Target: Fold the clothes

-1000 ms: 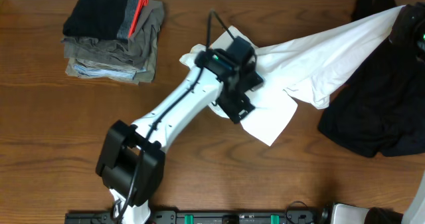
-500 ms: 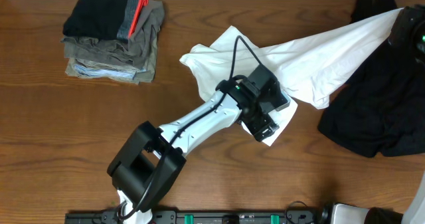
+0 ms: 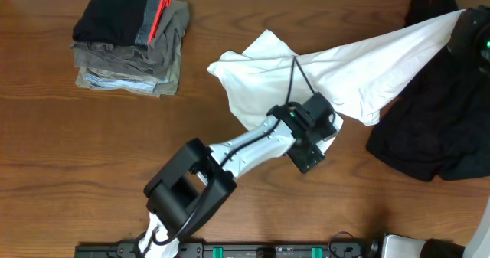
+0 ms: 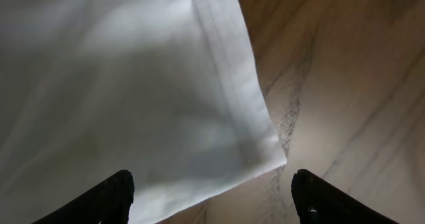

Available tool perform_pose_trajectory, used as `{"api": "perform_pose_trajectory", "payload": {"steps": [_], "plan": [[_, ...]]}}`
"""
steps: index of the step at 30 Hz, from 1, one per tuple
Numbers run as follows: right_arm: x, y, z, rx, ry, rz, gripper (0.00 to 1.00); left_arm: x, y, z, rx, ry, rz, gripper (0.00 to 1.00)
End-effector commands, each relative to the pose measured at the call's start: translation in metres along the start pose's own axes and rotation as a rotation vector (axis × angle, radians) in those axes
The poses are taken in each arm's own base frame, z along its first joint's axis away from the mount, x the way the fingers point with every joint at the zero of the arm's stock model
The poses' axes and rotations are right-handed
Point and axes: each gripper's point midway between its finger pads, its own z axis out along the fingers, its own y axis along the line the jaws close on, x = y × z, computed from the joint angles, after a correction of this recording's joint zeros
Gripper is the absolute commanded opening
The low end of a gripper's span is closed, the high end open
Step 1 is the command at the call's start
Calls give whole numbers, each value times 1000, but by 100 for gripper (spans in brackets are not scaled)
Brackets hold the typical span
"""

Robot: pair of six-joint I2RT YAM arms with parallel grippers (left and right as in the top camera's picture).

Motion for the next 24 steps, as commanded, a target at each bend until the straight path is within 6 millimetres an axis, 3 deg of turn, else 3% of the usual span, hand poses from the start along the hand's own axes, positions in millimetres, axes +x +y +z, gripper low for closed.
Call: {"api": "perform_pose_trajectory", "payload": {"steps": [1,6,15,24], "plan": [[0,-3,1,6,3,-10,5,1,8,1,-97,16,40,78],[1,-3,1,6,7,-9,5,6,8,13,-90,43,41,78],[2,-3,1,7,10,-9,5,-2,1,25,-57,12,51,78],[1,-4,1,13,9,-9,5,-1,-5,25,-36,15,62,78]]}}
